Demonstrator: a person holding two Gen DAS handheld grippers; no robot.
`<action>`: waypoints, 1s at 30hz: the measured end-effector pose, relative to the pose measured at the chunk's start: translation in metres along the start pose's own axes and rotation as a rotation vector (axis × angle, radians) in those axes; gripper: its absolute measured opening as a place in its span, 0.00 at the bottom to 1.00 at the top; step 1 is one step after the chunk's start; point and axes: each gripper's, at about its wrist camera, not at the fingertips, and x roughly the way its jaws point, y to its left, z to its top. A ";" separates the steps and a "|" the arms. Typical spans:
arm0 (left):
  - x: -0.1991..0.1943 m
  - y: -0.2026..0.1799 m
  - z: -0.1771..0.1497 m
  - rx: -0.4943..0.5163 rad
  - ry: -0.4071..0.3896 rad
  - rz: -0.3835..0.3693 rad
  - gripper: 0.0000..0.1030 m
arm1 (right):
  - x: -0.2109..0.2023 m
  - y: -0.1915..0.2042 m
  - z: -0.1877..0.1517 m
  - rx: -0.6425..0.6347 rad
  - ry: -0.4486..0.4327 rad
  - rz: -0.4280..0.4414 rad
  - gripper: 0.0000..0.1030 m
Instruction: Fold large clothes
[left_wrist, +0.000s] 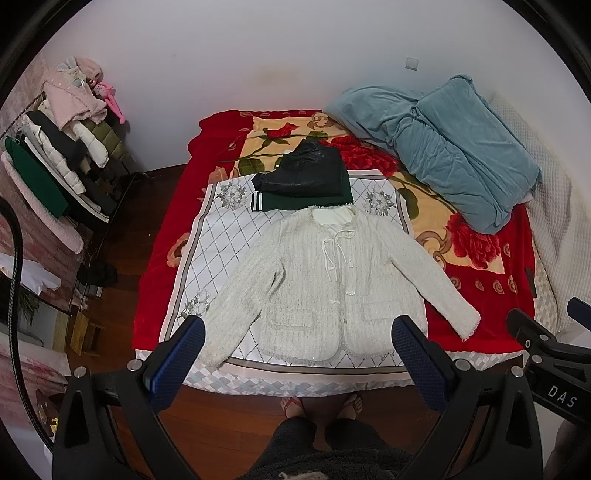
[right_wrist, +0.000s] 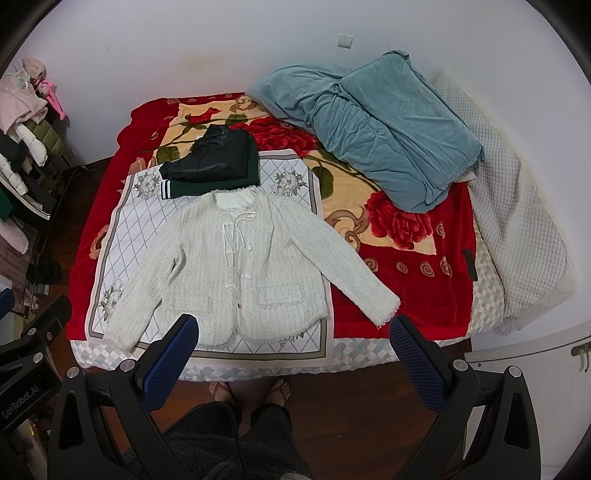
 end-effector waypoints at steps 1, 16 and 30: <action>0.000 0.000 0.000 0.000 -0.001 0.001 1.00 | 0.000 0.000 0.000 0.001 0.000 0.000 1.00; -0.002 0.001 0.016 -0.025 -0.053 -0.019 1.00 | -0.007 0.003 0.002 0.029 -0.065 0.013 1.00; 0.116 0.014 0.083 -0.001 -0.067 -0.082 1.00 | 0.130 -0.059 0.006 0.424 0.048 0.029 1.00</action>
